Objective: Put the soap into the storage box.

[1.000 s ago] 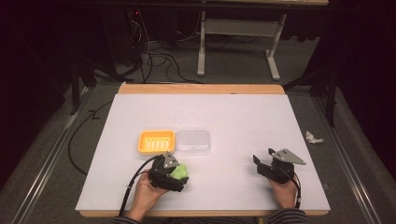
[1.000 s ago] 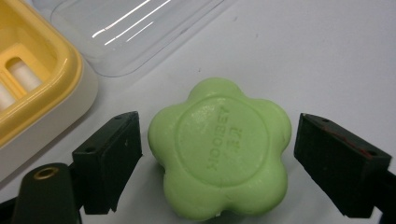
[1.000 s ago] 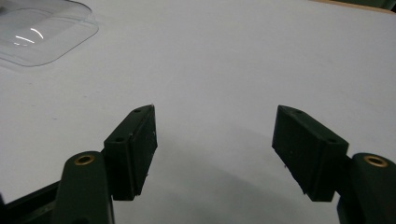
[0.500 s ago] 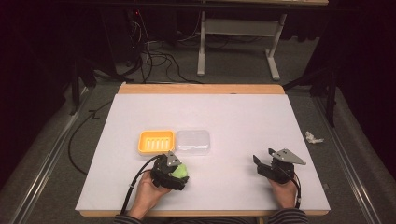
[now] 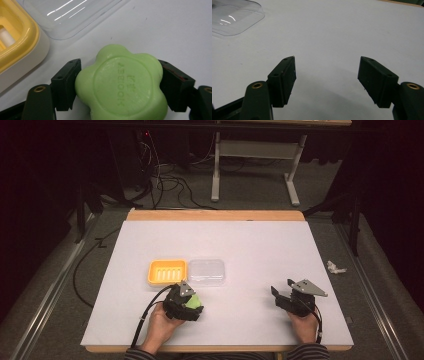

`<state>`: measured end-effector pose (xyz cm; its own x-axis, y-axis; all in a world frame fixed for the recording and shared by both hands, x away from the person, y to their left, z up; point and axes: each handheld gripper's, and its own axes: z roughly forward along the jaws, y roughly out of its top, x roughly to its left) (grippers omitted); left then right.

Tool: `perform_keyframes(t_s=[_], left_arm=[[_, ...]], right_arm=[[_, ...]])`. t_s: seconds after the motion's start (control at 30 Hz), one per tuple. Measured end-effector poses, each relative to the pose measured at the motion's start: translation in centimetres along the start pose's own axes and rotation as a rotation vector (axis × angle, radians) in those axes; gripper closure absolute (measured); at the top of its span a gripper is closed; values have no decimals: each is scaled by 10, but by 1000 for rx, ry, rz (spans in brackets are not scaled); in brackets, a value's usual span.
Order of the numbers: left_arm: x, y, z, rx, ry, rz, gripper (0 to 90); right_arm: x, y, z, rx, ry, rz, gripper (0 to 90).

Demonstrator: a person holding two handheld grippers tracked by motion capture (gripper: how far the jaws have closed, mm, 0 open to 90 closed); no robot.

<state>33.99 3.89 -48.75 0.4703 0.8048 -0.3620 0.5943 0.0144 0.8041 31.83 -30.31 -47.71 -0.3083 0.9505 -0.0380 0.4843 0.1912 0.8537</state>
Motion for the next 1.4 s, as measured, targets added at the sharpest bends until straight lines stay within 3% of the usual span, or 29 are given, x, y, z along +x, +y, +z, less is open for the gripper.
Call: perform_keyframes(t_s=[0.53, 1.0, 1.4], left_arm=[[-2, 0, -3, 23, 40, -15, 262], [0, -2, -7, -4, 31, 13, 269], [1, 4, -16, -31, 11, 0, 270]], right_arm=[[0, 0, 0, -6, 2, 2, 313], [0, 0, 0, -6, 2, -1, 312], [0, 0, -1, -6, 1, -2, 312]])
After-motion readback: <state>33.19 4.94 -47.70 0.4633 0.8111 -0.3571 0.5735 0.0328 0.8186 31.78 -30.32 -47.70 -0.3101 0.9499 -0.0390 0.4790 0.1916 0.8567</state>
